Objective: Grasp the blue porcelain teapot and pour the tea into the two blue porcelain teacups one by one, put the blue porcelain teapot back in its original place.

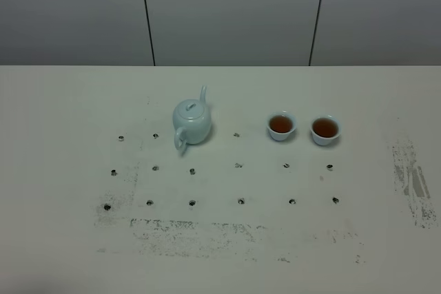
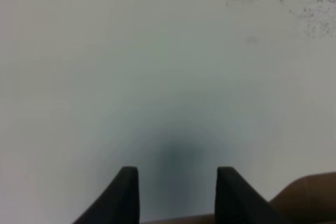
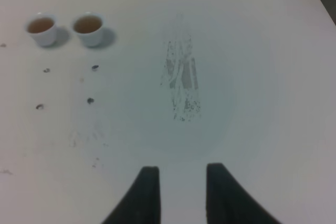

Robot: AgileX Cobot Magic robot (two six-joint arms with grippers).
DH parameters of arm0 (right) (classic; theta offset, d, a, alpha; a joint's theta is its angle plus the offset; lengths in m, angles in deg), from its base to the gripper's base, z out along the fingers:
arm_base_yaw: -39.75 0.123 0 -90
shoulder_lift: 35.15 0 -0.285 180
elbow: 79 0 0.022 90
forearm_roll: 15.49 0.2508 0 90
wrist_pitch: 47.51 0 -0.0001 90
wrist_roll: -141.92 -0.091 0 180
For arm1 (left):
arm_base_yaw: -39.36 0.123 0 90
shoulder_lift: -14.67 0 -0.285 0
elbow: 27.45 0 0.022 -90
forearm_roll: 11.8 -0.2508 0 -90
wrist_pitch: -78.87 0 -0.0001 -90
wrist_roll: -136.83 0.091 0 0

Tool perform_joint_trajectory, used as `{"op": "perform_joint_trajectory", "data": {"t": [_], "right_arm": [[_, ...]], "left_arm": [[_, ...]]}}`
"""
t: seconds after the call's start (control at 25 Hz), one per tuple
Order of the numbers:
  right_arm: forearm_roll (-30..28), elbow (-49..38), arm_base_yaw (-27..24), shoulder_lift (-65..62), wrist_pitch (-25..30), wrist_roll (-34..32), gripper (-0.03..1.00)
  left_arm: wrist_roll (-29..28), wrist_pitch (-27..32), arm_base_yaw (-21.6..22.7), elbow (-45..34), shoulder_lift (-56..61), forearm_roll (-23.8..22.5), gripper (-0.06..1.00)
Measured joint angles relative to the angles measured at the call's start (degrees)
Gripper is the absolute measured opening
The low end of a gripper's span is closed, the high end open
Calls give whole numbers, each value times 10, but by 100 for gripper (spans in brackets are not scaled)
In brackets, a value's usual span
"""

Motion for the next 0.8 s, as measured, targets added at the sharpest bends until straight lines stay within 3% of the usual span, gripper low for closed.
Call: {"op": "perform_joint_trajectory", "data": {"t": [0.44,0.8], "right_arm": [[0,0,0,0,0,0,23],[0,0,0,0,0,0,23]], "left_arm": [[-30,24,0,-65,109,31,41],[-57,22,0,-65,162,27,41]]}}
